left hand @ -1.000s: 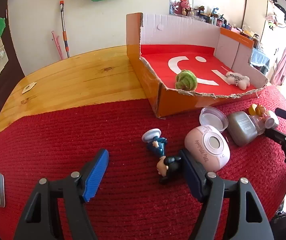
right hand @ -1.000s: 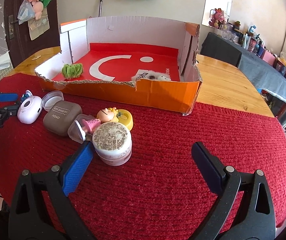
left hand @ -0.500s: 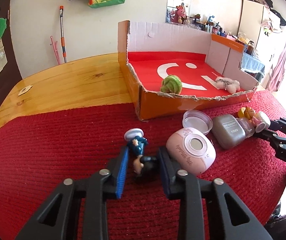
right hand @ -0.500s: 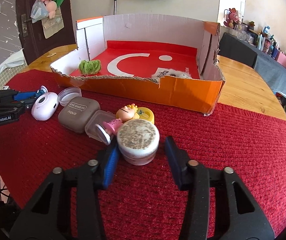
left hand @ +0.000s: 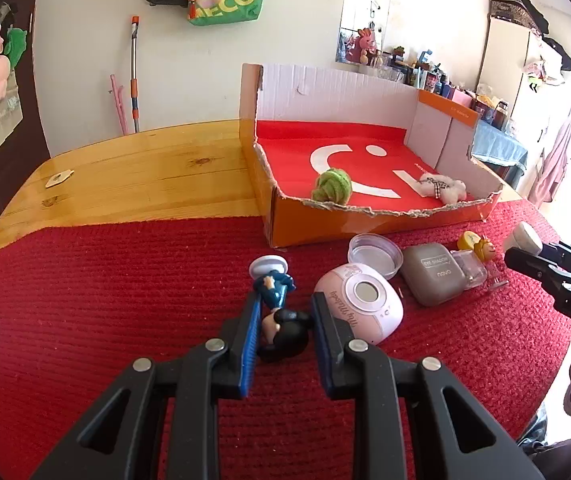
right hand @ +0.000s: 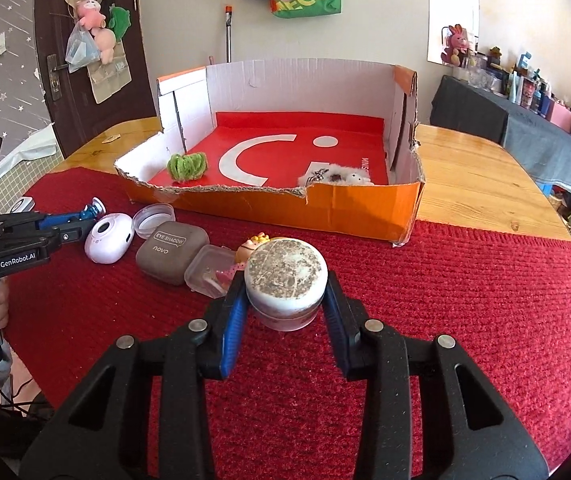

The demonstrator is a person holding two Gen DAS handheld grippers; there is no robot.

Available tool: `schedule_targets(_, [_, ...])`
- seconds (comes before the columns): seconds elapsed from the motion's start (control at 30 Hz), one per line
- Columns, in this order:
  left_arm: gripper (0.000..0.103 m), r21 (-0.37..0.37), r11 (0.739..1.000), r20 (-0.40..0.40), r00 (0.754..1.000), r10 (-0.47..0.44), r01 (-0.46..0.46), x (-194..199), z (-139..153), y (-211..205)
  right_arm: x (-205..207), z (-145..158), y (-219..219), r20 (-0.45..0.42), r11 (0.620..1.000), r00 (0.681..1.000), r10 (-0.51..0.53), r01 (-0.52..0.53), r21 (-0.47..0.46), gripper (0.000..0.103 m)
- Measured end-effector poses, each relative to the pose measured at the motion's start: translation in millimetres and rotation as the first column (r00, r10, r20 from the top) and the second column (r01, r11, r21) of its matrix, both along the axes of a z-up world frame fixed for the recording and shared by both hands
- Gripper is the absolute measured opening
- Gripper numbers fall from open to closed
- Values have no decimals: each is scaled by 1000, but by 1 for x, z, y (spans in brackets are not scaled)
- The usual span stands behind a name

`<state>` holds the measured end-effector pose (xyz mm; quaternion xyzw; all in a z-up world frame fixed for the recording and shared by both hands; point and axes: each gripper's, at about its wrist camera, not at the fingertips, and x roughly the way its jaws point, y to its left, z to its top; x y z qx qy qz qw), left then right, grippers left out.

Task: Organize objects
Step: 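Close the left tool on the blue figurine while the right tool grasps the cream jar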

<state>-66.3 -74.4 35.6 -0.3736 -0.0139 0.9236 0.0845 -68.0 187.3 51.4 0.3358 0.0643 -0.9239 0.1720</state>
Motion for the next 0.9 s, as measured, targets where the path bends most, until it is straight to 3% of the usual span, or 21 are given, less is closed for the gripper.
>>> schedule_targets(0.6, [26,16,1000,-38,999,-8,9,11,19,0,1,3,2,4,1000,1000,1,-1,-6,35])
schedule_targets(0.9, [26,54,994,-110,990,-88,94,1,49,23,-8,20,0,-23,999,999,33,-34,-30,35])
